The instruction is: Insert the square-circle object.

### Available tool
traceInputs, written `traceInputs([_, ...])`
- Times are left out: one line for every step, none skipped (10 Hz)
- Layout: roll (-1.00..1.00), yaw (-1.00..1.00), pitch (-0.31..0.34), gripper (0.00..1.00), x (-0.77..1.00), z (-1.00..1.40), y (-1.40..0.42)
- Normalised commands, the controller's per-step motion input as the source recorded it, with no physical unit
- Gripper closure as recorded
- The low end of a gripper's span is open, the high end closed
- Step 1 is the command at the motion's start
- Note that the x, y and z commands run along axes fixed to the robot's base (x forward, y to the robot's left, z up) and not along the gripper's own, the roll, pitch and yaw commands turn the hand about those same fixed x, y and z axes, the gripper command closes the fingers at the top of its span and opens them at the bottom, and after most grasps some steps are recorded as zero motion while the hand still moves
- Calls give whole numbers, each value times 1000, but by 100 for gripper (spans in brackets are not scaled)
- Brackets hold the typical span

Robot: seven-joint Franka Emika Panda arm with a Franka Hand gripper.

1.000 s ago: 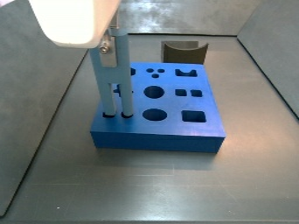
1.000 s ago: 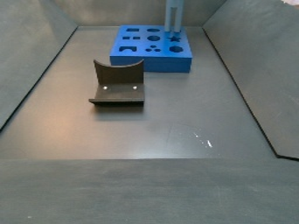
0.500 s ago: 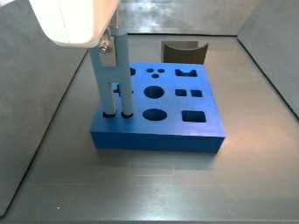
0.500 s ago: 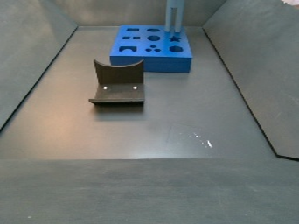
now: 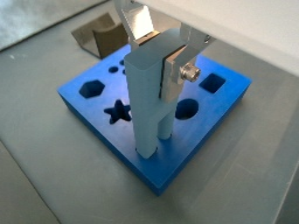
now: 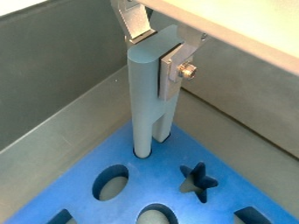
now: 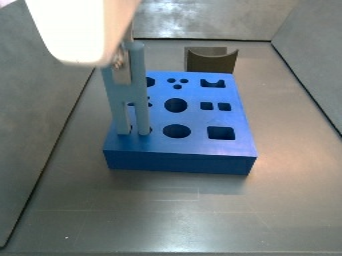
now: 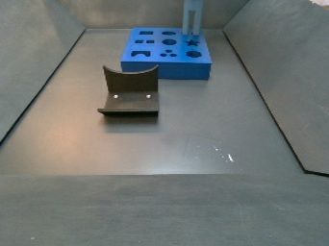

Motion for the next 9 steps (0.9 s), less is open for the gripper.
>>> traceInputs([-104, 31, 3, 100, 0, -383, 0])
traceInputs([-20, 0, 10, 100, 69, -440, -9])
traceInputs([0, 0, 23, 100, 126, -483, -17])
traceInputs([53, -89, 76, 100, 217, -360, -66])
traceInputs([24, -160, 106, 100, 286, -351, -14])
traceInputs([0, -151, 84, 100, 226, -346, 0])
traceInputs([0, -114, 50, 100, 169, -337, 0])
traceInputs([-6, -126, 1, 100, 63, -223, 0])
traceInputs([0, 0, 0, 100, 0, 0, 0])
